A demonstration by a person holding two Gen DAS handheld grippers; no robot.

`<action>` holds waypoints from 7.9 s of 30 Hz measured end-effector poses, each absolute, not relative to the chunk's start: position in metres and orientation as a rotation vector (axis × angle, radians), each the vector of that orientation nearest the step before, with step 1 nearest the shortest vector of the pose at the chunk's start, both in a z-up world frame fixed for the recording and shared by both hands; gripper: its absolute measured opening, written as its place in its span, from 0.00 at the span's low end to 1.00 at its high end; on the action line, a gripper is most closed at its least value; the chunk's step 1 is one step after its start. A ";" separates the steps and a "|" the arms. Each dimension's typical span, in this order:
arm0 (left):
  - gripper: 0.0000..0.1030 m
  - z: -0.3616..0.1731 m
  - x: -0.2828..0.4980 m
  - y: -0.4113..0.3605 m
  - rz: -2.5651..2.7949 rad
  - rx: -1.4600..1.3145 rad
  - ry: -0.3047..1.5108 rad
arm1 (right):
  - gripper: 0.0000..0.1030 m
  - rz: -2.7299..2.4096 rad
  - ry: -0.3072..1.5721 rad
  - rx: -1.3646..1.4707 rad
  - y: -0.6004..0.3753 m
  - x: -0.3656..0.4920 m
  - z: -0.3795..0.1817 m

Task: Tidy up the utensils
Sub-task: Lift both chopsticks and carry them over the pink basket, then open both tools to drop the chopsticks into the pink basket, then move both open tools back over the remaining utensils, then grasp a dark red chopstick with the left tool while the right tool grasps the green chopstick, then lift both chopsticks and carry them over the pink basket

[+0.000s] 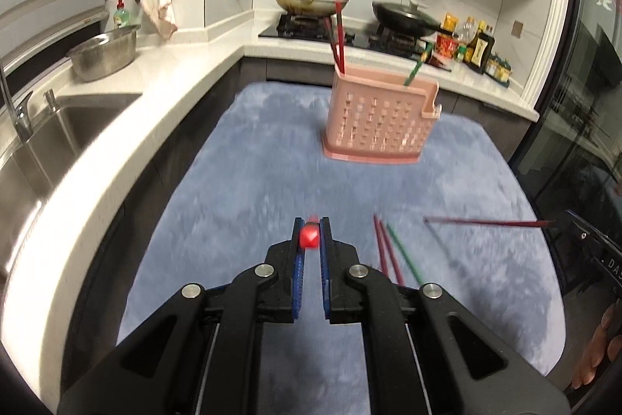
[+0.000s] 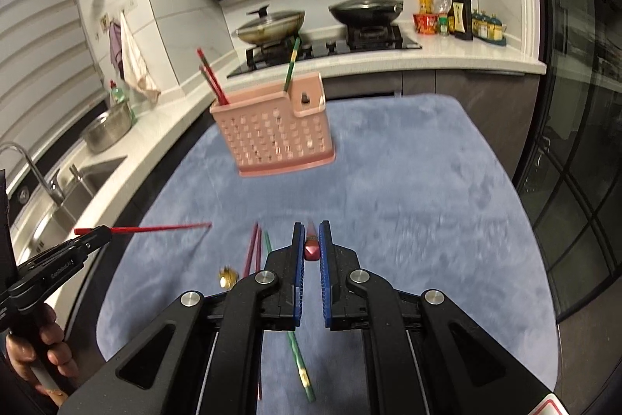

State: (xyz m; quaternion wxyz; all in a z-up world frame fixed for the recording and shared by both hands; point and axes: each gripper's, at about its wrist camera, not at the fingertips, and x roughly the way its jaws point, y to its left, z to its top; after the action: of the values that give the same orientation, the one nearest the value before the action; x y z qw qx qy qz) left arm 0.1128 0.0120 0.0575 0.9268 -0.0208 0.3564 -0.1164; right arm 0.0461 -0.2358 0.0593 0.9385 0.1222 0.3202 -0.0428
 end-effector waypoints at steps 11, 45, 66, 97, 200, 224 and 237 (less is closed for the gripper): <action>0.07 0.115 0.154 -0.005 -0.268 -0.038 0.624 | 0.07 -0.090 0.565 0.210 -0.245 0.082 0.103; 0.07 0.207 0.305 -0.068 -0.301 -0.059 0.436 | 0.07 0.004 0.383 0.246 -0.253 0.273 0.194; 0.07 0.140 0.345 -0.077 -0.259 -0.031 0.558 | 0.08 -0.015 0.539 0.235 -0.255 0.312 0.118; 0.46 0.162 0.246 -0.061 -0.236 -0.004 0.489 | 0.34 -0.025 0.470 0.205 -0.245 0.196 0.142; 0.29 -0.091 0.032 -0.056 -0.386 0.102 0.944 | 0.08 -0.064 0.927 0.117 -0.188 -0.005 -0.096; 0.07 -0.017 0.036 -0.037 -0.422 0.001 0.803 | 0.07 -0.069 0.790 0.198 -0.200 -0.011 -0.032; 0.07 0.073 0.082 -0.036 -0.407 -0.015 0.629 | 0.07 -0.086 0.635 0.191 -0.220 0.018 0.055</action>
State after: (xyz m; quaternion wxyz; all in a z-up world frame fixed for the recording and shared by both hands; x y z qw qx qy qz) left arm 0.0818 -0.0356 0.0730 0.9307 -0.0072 0.3070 -0.1986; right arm 0.0179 -0.2204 0.0551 0.9447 0.0937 0.3115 -0.0420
